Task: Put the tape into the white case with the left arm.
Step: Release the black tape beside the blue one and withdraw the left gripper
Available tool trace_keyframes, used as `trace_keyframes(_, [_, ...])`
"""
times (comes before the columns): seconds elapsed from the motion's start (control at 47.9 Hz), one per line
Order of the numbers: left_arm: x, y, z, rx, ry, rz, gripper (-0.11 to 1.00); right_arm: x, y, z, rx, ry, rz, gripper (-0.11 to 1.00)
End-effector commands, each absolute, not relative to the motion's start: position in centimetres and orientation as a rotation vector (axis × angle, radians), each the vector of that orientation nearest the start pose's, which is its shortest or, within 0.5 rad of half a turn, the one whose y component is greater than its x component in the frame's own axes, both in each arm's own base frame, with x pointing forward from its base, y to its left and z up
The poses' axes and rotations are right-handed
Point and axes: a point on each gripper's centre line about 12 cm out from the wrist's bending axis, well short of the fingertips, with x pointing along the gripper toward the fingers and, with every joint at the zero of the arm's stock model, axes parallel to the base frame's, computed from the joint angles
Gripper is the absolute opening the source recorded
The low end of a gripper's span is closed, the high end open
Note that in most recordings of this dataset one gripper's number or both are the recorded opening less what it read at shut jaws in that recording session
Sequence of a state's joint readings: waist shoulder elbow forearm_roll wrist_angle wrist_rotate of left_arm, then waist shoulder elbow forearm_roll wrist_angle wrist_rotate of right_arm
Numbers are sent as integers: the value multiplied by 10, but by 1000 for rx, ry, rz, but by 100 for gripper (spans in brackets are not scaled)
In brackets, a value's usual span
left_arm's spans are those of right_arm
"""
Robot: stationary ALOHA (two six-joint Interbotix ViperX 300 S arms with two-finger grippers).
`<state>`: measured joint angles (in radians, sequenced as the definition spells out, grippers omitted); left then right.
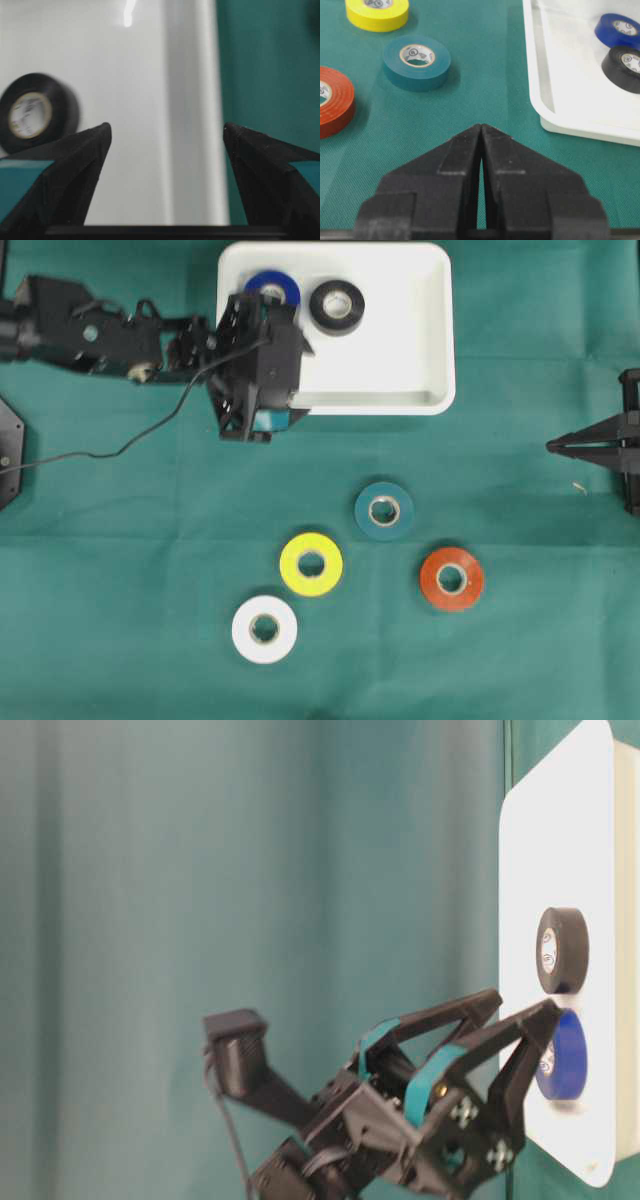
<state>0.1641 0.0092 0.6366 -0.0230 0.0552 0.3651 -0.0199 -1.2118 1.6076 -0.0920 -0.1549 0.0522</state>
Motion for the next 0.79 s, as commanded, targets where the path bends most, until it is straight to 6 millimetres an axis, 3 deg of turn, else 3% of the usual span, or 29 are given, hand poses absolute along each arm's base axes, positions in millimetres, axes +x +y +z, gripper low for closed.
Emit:
trace_keyframes(0.0, [385, 50, 192, 275, 653, 19, 93, 133, -1, 148, -34, 232, -2, -9])
trace_keyframes(0.772, [325, -15, 211, 215, 536, -102, 92, 133, -1, 148, -34, 234, -2, -9])
